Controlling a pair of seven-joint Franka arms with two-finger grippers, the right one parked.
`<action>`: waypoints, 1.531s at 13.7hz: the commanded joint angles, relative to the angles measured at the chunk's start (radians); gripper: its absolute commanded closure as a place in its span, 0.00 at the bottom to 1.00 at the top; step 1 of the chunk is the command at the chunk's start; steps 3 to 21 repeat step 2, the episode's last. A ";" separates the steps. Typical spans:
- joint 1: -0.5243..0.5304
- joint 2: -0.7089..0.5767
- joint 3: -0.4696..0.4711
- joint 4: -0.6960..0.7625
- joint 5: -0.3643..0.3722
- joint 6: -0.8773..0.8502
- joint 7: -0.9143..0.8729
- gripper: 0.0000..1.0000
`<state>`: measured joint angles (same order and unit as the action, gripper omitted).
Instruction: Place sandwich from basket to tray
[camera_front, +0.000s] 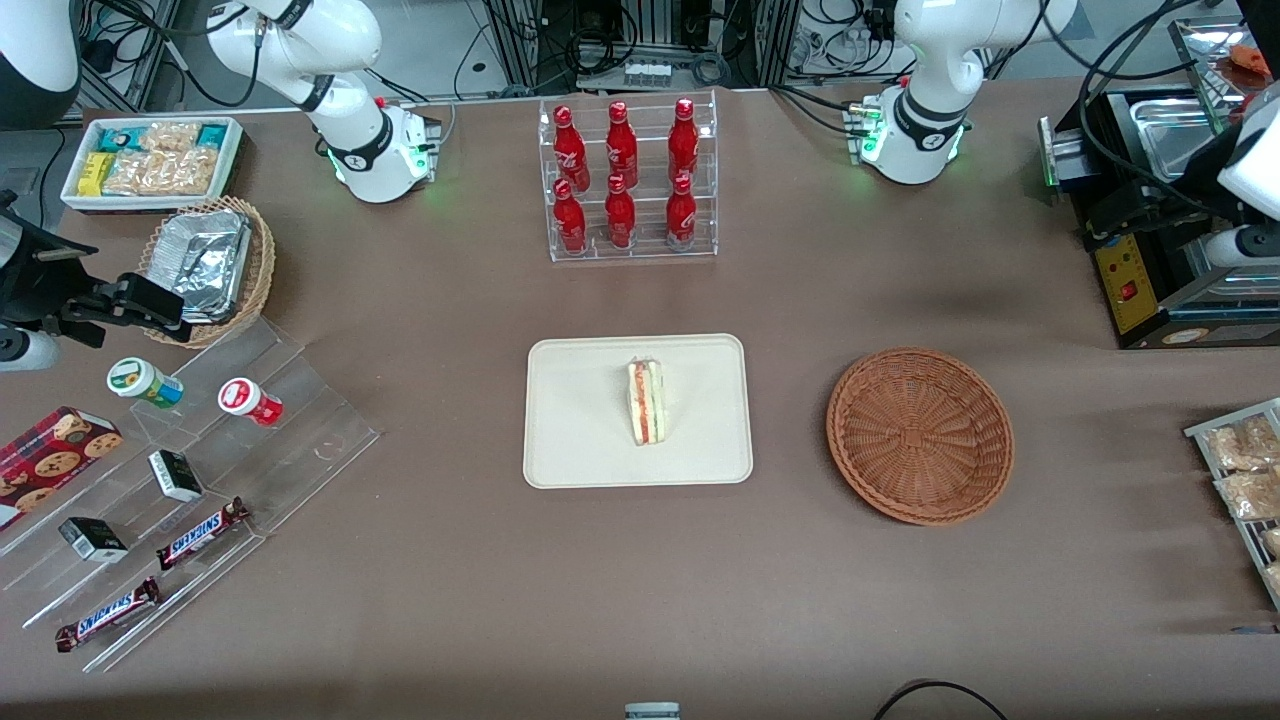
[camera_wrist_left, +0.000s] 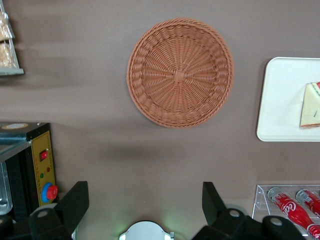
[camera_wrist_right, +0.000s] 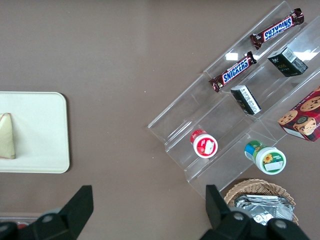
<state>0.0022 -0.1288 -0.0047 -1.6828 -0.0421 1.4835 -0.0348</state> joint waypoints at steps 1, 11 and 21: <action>-0.008 0.000 -0.030 0.018 0.048 -0.017 -0.019 0.00; -0.008 0.001 -0.040 0.020 0.062 -0.017 -0.036 0.00; -0.008 0.001 -0.040 0.020 0.062 -0.017 -0.036 0.00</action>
